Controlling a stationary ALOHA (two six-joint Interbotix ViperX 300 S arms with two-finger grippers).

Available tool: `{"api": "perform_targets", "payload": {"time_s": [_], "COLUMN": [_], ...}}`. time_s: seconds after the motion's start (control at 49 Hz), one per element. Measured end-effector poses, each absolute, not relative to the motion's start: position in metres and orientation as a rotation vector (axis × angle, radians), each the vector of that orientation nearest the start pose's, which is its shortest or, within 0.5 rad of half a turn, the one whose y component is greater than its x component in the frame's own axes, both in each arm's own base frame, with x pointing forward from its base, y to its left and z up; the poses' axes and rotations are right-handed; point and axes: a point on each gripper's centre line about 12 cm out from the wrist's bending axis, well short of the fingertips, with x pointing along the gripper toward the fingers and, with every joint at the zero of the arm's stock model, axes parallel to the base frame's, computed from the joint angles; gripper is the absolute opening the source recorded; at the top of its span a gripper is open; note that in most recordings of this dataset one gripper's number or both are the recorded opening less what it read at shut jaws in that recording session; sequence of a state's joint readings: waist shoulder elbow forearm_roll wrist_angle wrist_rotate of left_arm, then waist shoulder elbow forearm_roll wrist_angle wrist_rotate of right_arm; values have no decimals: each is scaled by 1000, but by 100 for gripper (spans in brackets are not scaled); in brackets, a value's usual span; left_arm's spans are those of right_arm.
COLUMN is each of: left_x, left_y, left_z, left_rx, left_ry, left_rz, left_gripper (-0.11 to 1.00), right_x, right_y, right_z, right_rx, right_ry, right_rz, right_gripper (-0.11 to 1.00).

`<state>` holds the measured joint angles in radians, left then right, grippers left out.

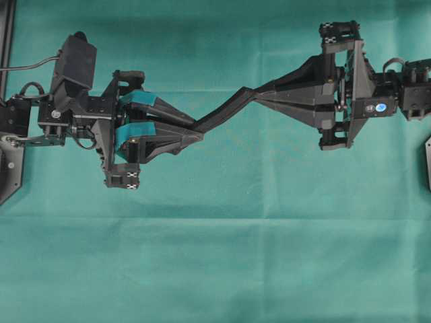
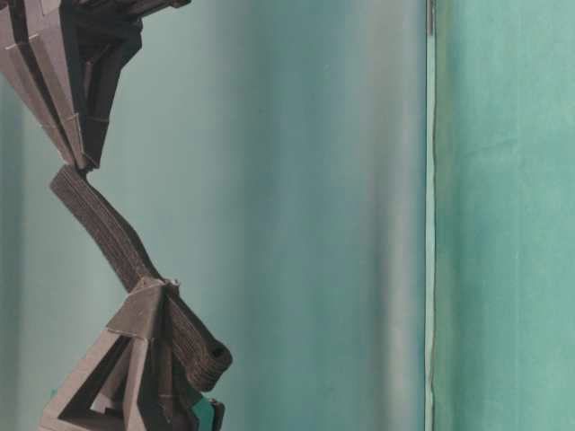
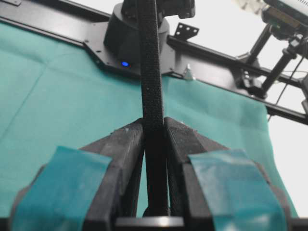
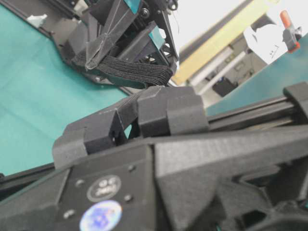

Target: Peel off the Velcro with your right arm.

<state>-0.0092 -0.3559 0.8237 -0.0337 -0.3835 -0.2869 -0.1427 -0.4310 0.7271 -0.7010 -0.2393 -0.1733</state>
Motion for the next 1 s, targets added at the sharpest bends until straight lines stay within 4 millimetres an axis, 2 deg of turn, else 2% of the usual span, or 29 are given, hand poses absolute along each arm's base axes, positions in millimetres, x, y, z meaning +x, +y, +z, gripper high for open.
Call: {"api": "perform_targets", "payload": {"time_s": [0.489, 0.999], "left_x": [338, 340], "left_y": [-4, -3], "left_z": [280, 277], "left_rx": [-314, -313], "left_ry": [95, 104], "left_rz": [12, 15], "left_gripper": [13, 13], "right_x": [338, 346], "right_y": [-30, -21], "right_z": [315, 303], "right_rx": [-830, -827], "right_ry": [124, 144], "right_rz": [71, 112], "right_gripper": [9, 9]}}
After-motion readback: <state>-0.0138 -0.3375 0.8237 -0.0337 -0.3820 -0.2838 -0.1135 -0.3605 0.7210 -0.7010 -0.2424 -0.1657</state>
